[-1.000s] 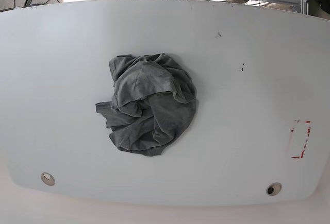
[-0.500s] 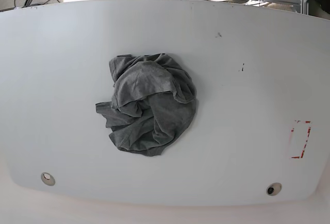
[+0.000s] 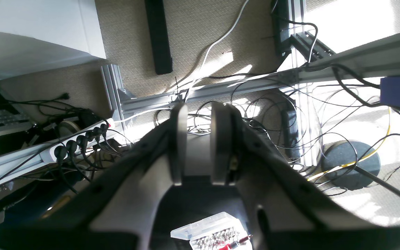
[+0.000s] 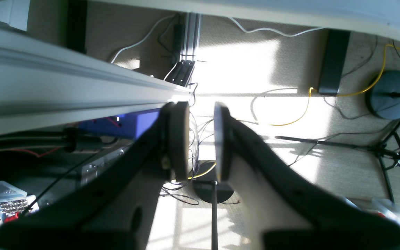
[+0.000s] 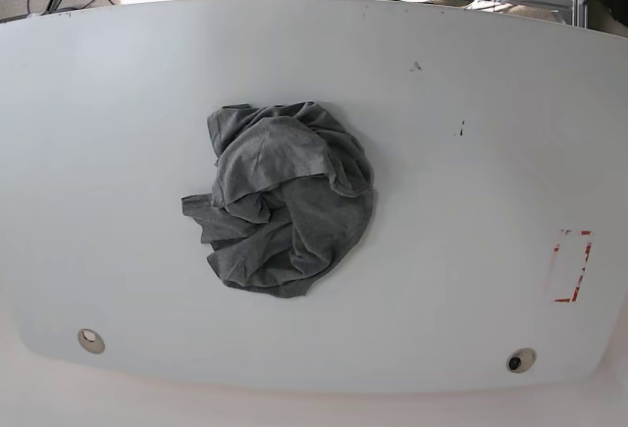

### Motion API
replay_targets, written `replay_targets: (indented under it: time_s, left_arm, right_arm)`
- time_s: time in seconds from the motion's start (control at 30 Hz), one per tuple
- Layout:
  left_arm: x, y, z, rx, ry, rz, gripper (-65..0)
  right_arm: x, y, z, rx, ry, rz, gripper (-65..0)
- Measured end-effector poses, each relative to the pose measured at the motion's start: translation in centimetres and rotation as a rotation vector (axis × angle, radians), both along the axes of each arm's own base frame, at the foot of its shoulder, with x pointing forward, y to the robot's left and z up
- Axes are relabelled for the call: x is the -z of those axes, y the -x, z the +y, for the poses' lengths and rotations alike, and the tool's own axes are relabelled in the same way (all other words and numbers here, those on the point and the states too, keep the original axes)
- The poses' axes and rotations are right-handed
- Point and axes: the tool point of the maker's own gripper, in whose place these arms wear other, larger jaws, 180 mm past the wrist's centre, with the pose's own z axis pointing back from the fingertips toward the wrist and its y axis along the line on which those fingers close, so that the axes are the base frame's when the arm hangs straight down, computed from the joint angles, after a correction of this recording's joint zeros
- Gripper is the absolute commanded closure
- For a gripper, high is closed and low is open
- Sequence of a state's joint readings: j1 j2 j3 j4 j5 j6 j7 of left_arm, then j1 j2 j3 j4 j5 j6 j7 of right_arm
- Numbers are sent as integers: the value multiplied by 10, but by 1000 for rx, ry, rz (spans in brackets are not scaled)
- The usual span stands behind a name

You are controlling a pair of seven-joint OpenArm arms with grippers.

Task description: Fold the T-shirt properly

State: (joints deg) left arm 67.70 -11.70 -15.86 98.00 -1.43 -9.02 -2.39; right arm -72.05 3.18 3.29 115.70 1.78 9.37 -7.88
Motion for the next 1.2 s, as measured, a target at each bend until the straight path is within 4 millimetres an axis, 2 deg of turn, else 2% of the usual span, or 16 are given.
replay_targets:
  time_s: [0.23, 0.73, 1.2]
  left_arm:
    - [-22, -19, 2, -21, 9, -75, -97]
    - [-30, -45, 7, -54, 4, -153, -99]
    - [-33, -102, 8, -41, 0, -288, -100]
  right_arm:
    - [-13, -19, 0, -7, 0, -65, -113]
    - [-16, -42, -3, -14, 4, -141, -115]
    - [-15, -89, -10, -17, 25, -238, -117]
